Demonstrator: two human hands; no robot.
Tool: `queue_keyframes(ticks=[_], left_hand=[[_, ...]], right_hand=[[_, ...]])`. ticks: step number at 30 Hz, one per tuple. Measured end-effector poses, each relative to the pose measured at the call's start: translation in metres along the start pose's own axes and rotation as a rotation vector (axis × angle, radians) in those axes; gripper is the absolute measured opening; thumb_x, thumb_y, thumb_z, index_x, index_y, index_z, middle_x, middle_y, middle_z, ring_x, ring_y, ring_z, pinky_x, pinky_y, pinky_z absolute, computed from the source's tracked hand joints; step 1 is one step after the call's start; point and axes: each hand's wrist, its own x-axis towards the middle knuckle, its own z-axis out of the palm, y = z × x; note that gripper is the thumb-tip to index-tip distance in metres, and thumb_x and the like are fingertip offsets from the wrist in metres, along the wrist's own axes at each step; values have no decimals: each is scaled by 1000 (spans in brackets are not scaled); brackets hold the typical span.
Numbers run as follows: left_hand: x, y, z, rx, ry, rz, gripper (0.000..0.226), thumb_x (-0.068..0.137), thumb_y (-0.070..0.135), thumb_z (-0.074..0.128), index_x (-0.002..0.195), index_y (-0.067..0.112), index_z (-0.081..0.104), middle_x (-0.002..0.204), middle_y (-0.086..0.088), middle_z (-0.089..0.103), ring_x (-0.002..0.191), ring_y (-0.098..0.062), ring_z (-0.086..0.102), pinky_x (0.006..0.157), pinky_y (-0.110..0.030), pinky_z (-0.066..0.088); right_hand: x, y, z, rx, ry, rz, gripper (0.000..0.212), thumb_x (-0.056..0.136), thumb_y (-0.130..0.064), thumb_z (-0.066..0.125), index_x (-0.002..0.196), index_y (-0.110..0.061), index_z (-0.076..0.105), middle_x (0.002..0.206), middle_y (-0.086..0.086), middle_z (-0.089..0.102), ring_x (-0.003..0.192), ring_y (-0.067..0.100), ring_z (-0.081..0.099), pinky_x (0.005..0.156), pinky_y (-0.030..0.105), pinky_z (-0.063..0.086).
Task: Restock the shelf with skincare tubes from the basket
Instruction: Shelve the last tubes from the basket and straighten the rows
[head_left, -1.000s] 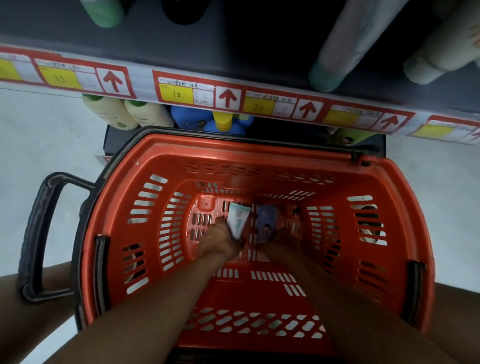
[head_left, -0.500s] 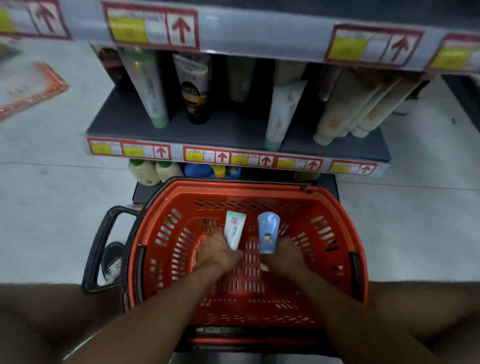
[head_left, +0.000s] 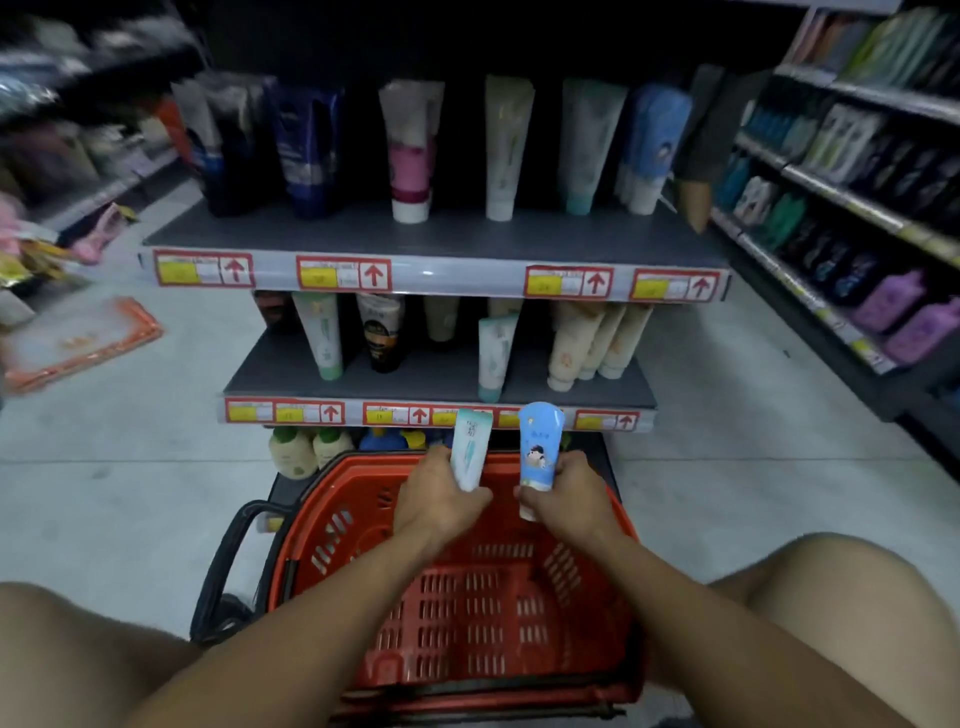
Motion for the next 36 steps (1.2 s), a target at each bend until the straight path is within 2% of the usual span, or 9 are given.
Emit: queue_keyframes(ticks=[2, 5, 8, 11, 14, 22, 27, 32, 36], left_hand=[[-4, 21, -12, -34, 27, 60, 60, 71, 42, 81, 120, 23, 52, 107, 0, 68, 86, -22, 70, 68, -37, 62], [-11, 53, -32, -40, 73, 136, 56, 74, 40, 79, 119, 21, 52, 108, -1, 68, 88, -23, 68, 62, -31, 55], [-18, 87, -51, -67, 105, 222, 57, 73, 47, 77, 116, 22, 49, 110, -2, 65, 95, -24, 66, 69, -37, 59], [-21, 121, -68, -81, 139, 287, 58, 71, 46, 74, 119, 24, 50, 114, -2, 64, 98, -26, 66, 77, -42, 60], [-19, 155, -81, -127, 185, 325, 56, 70, 42, 75, 118, 25, 52, 112, 1, 66, 97, -24, 66, 78, -39, 58], [12, 227, -106, -188, 267, 443, 53, 73, 40, 77, 118, 24, 53, 112, 3, 66, 101, -21, 65, 80, -42, 60], [43, 256, -109, -200, 316, 459, 52, 73, 37, 74, 119, 25, 53, 114, 3, 68, 103, -21, 66, 83, -41, 59], [75, 277, -103, -222, 314, 453, 55, 76, 35, 78, 124, 23, 53, 118, 1, 67, 106, -21, 67, 81, -38, 60], [99, 286, -93, -217, 316, 438, 49, 77, 31, 78, 119, 21, 53, 113, -1, 68, 102, -24, 67, 73, -36, 56]], right_hand=[[-4, -14, -22, 23, 61, -30, 49, 72, -43, 82, 103, -20, 52, 90, -8, 66, 80, 12, 66, 58, 28, 47], [-5, -35, -53, 54, 144, -86, 47, 72, -44, 83, 100, -23, 51, 90, -9, 66, 79, 9, 64, 59, 29, 48], [-4, -56, -87, 54, 225, -125, 50, 72, -44, 84, 101, -23, 50, 91, -8, 64, 80, 12, 63, 57, 27, 44], [3, -75, -118, 91, 286, -167, 50, 69, -44, 85, 100, -24, 51, 95, -5, 66, 85, 15, 66, 69, 36, 56], [12, -91, -151, 100, 361, -204, 48, 68, -42, 85, 97, -25, 51, 91, -7, 65, 86, 17, 67, 74, 39, 57], [49, -115, -216, 83, 467, -249, 53, 70, -47, 84, 103, -23, 49, 95, -4, 65, 85, 17, 65, 73, 41, 57], [81, -124, -238, 68, 529, -234, 54, 73, -47, 83, 107, -22, 50, 94, -5, 62, 84, 17, 62, 66, 32, 47], [113, -125, -245, 78, 554, -233, 53, 75, -45, 83, 108, -21, 50, 93, -4, 62, 79, 15, 60, 55, 27, 38], [135, -123, -246, 95, 539, -245, 51, 76, -41, 84, 107, -22, 47, 93, -4, 62, 80, 17, 60, 57, 29, 38]])
